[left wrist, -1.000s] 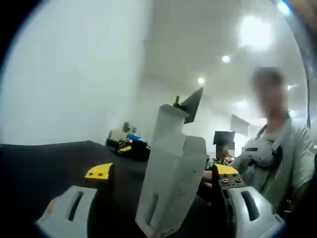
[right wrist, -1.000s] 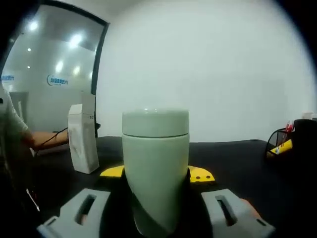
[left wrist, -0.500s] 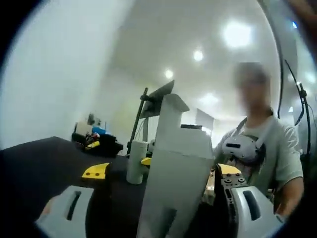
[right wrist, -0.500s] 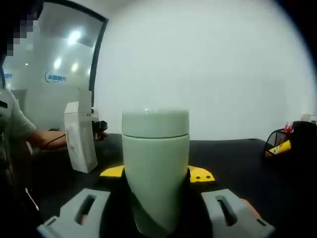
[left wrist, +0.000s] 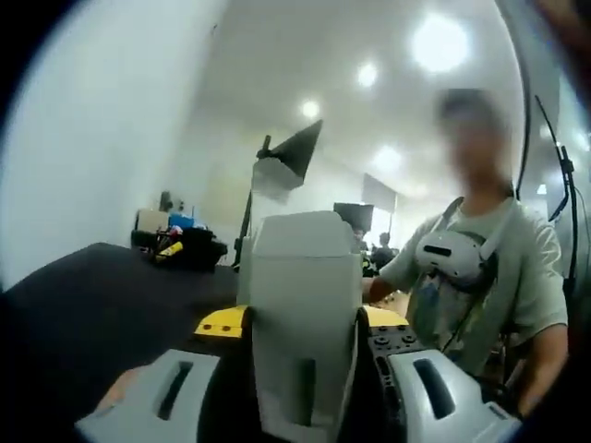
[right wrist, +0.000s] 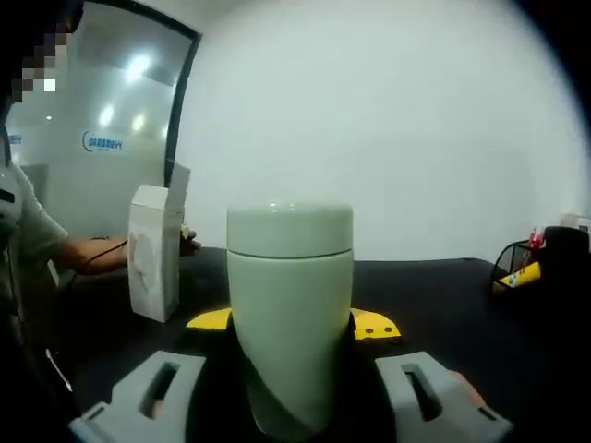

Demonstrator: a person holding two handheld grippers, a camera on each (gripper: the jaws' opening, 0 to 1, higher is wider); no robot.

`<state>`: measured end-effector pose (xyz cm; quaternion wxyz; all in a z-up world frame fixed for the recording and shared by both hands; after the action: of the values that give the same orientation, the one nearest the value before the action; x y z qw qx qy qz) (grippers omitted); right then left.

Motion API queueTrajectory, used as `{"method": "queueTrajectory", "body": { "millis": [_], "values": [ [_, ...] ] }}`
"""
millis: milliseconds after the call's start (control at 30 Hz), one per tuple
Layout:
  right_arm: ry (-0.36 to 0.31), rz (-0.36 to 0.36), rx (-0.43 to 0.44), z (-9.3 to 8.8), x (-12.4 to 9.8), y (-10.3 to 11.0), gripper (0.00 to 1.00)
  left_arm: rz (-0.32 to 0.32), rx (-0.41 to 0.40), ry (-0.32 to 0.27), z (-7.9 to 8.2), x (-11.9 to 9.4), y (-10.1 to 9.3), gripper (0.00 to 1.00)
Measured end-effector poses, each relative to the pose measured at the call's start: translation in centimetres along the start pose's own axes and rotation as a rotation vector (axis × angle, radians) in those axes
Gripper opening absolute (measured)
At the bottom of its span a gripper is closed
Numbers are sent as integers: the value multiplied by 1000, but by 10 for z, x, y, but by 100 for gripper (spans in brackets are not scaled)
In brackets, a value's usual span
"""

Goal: Assemble the cup parts correctly, then place the assembled cup into the box.

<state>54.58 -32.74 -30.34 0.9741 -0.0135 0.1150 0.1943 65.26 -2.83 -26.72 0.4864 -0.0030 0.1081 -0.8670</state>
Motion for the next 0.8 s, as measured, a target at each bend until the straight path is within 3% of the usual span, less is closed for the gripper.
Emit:
{"method": "queueTrajectory", "body": {
  "millis": [167, 333, 667, 800],
  "values": [
    [-1, -2, 0, 0, 0, 0, 43, 27, -35, -5, 0, 1, 4, 41],
    [-1, -2, -1, 0, 0, -1, 43, 122, 32, -23, 3, 0, -1, 40],
    [-8, -4, -2, 1, 0, -2, 43, 467, 104, -172, 21, -17, -25, 39],
    [-19, -4, 1, 0, -1, -3, 43, 658, 98, -245, 22, -27, -22, 39]
  ]
}}
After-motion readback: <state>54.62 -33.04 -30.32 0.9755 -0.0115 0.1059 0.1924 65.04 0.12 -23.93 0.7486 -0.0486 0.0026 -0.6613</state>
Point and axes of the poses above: the point that each gripper's makers call its tool centre point, and the gripper's own axes: x roughly forward along the fingers, y roughly to its left, z roughly out of its top, the point moved 4 cm from there along -x, roughly backward along the fingers, and after that the axes turned 11 degrees about y, right-handed, at the moved point
